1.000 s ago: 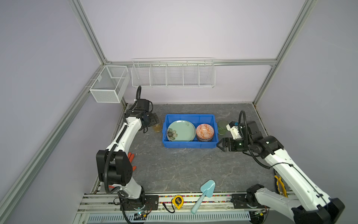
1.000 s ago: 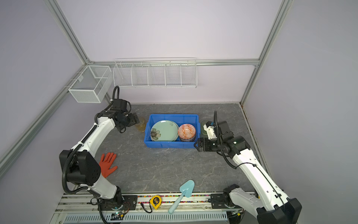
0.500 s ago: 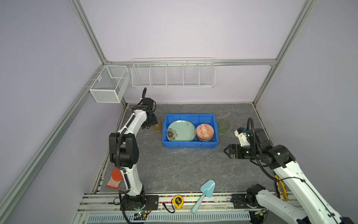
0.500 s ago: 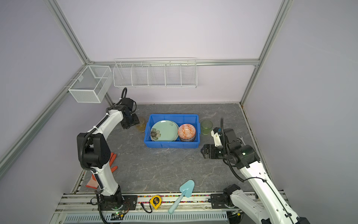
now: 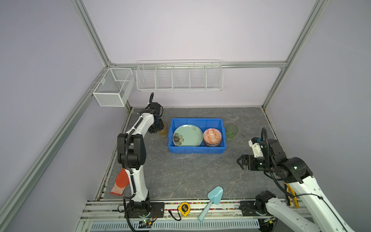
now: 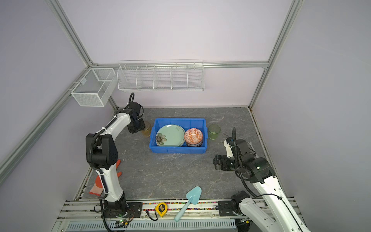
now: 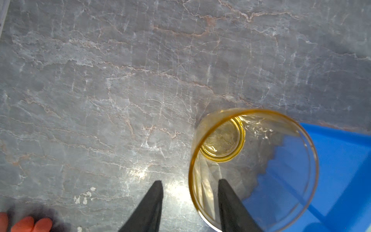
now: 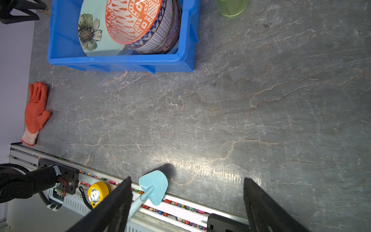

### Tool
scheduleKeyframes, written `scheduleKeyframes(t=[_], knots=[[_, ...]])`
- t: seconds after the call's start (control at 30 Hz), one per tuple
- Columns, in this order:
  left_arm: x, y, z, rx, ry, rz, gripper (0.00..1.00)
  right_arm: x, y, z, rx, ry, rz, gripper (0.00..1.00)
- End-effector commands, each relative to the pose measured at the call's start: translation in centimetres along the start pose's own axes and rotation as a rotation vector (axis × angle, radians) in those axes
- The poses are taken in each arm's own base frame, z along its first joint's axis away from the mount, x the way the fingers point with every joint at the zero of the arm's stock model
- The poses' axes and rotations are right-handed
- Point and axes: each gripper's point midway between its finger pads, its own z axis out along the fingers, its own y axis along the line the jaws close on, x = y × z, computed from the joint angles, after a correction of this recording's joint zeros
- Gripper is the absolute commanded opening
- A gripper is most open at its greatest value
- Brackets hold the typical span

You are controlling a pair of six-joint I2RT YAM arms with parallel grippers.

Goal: Place the mixed dishes into the plastic bin
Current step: 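Grasp the yellow glass with the left gripper while the right gripper approaches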

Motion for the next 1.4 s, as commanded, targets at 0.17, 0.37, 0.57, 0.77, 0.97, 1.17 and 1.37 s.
scheduleKeyframes(t=[0.17, 0.37, 0.57, 0.77, 0.97, 1.17, 1.37], knots=[[-0.7, 0.0, 0.3, -0.006, -0.014, -0.006, 0.33, 0.9, -0.8, 0.3, 0.033, 0.025, 0.022, 0.88], [-0.9, -0.4, 1.0, -0.001, -0.001, 0.020, 0.27, 0.6, -0.6, 0.8, 0.028, 0.033, 0.015, 0.88], [-0.3, -0.4, 1.2, 0.013, 0.008, 0.022, 0.12, -0.1, 0.1, 1.5, 0.006, 0.043, 0.006, 0.88], [0.3, 0.1, 0.5, 0.006, 0.011, 0.029, 0.00, -1.1, 1.1, 2.2, -0.022, 0.057, -0.019, 0.88], [0.9, 0.6, -2.1, 0.000, -0.017, 0.073, 0.00, -2.8, 2.5, 2.8, -0.062, 0.065, -0.049, 0.88], [1.9, 0.9, -5.6, -0.002, -0.055, 0.121, 0.00, -4.8, 4.2, 3.3, -0.109, 0.068, -0.082, 0.88], [3.6, 1.4, -9.3, -0.035, -0.099, 0.180, 0.00, -6.3, 5.4, 4.3, -0.128, 0.104, -0.095, 0.88]])
